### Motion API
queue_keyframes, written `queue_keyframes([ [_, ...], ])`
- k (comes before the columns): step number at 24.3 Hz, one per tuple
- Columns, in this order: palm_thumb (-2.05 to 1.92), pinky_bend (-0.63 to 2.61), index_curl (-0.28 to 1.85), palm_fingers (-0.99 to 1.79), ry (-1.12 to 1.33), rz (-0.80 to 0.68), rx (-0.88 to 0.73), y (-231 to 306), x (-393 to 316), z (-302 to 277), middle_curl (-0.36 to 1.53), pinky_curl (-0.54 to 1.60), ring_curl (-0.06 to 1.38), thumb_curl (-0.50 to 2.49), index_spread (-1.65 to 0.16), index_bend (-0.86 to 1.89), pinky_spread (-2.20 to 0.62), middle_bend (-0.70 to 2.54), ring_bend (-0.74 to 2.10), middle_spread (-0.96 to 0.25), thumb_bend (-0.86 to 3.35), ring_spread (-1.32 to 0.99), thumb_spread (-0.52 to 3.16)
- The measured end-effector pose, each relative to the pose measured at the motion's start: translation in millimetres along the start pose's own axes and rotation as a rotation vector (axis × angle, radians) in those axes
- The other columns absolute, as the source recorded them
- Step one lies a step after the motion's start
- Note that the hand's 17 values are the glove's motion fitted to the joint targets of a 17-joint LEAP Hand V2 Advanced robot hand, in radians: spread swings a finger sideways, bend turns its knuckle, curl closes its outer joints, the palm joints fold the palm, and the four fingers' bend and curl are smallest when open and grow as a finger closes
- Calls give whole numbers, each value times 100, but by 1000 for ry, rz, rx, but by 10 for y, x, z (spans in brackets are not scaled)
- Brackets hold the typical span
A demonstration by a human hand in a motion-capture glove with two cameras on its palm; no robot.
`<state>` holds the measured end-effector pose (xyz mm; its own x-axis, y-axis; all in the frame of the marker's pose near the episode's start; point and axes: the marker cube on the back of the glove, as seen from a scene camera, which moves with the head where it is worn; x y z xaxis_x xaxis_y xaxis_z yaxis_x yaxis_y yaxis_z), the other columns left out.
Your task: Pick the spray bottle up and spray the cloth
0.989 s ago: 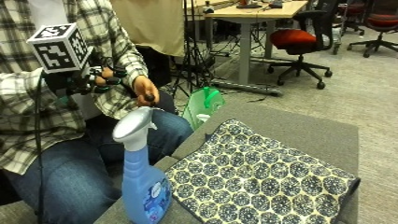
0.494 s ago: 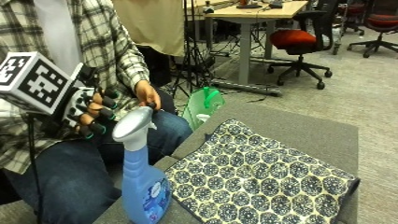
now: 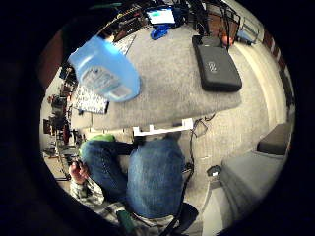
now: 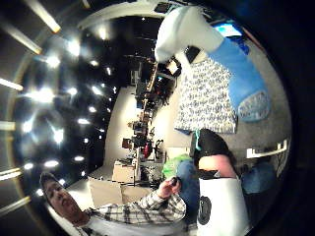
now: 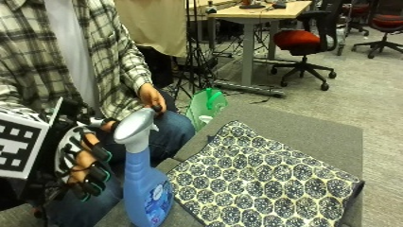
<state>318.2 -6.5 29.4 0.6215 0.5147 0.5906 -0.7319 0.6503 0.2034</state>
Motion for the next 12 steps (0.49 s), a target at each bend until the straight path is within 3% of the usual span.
queue_keyframes([
  [6, 81, 48, 27, 43, -113, 35, 172, -537, 223, 10, 29, 22, 29, 47, -26, 16, 18, 22, 49, 3, 6, 10, 99],
  [12, 88, 47, 29, 63, -226, 25, 220, -865, 242, 137, 32, 23, 29, 50, -25, 18, 14, 26, 48, 0, 5, 2, 96],
])
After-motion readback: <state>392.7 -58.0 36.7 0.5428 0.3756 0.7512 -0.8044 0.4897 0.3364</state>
